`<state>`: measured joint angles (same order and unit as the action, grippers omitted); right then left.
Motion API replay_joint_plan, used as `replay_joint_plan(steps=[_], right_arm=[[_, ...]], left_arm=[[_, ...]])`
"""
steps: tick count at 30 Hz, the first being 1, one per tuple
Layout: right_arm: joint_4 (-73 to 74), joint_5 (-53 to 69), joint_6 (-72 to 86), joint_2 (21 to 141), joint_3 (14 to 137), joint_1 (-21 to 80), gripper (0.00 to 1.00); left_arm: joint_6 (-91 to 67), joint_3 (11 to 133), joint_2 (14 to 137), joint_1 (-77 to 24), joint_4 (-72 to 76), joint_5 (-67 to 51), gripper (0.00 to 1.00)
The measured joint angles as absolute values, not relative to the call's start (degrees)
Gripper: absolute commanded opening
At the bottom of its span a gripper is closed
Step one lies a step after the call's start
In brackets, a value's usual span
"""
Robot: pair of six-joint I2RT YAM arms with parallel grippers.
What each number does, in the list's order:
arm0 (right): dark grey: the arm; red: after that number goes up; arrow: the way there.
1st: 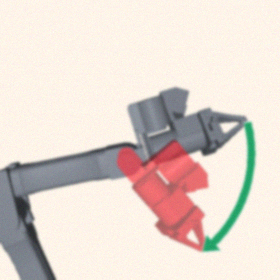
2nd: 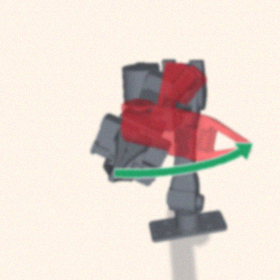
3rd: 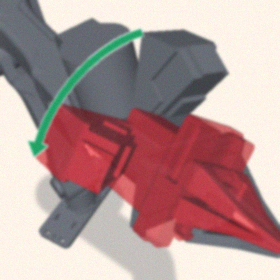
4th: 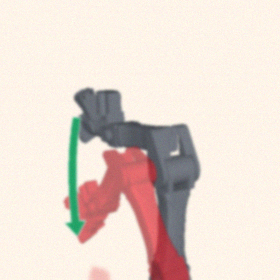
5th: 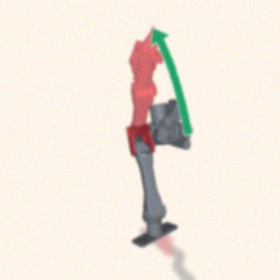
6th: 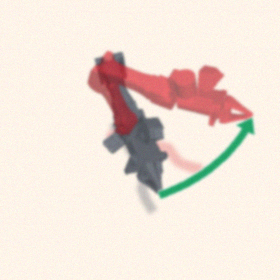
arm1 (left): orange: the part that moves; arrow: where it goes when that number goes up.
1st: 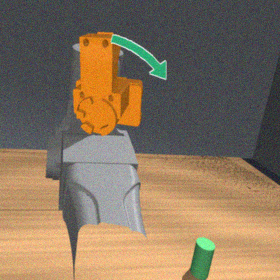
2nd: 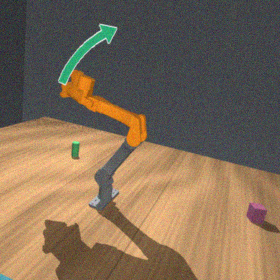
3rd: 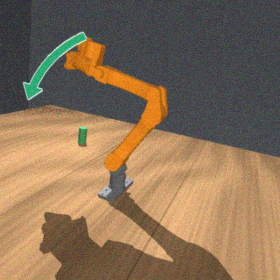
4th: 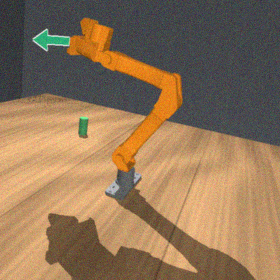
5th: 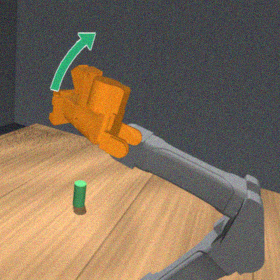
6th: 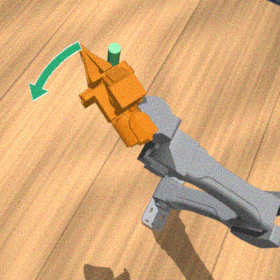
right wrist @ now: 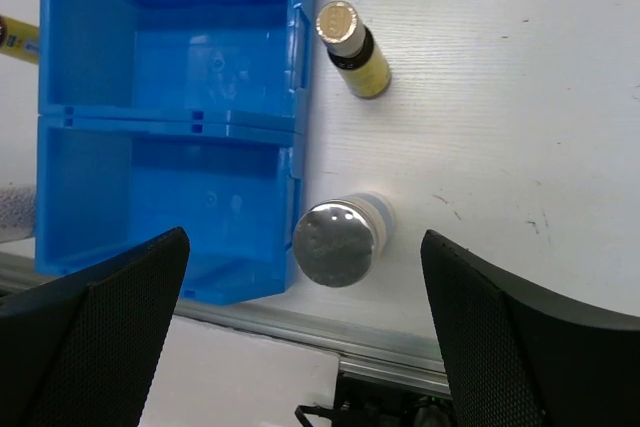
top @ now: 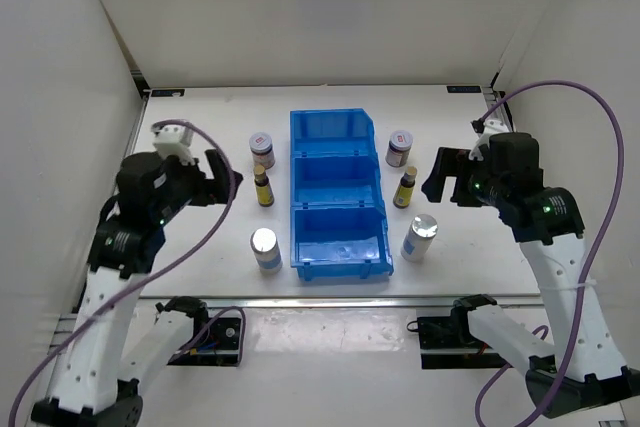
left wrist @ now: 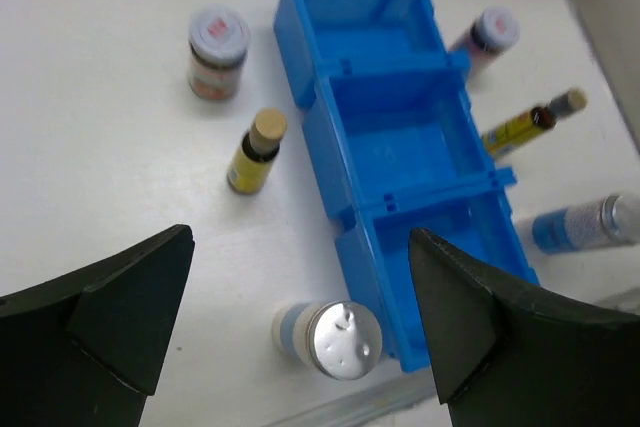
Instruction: Organize the condiment bottles
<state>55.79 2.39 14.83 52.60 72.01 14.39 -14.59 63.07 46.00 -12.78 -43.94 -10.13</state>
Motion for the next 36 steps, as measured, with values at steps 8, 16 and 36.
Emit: replay_joint_plan(steps=[8,16,36], right_arm=[[57.5,0.6,14.7,53.0,72.6,14.4,1.00],[61.5,6.1,14.4,55.7,71.7,16.9,1.00],[61.2,-11.9,28.1,66.8,59.3,27.9,0.80]], left_arm=[[-17.3,64.5,36.0,-12.8,-42.4,-4.0,1.00],[-23.1,56.6,44.9,-12.8,-45.3,-3.7,1.00],[-26.6,52.9,44.5,-12.8,-48.1,-1.9,1.00]])
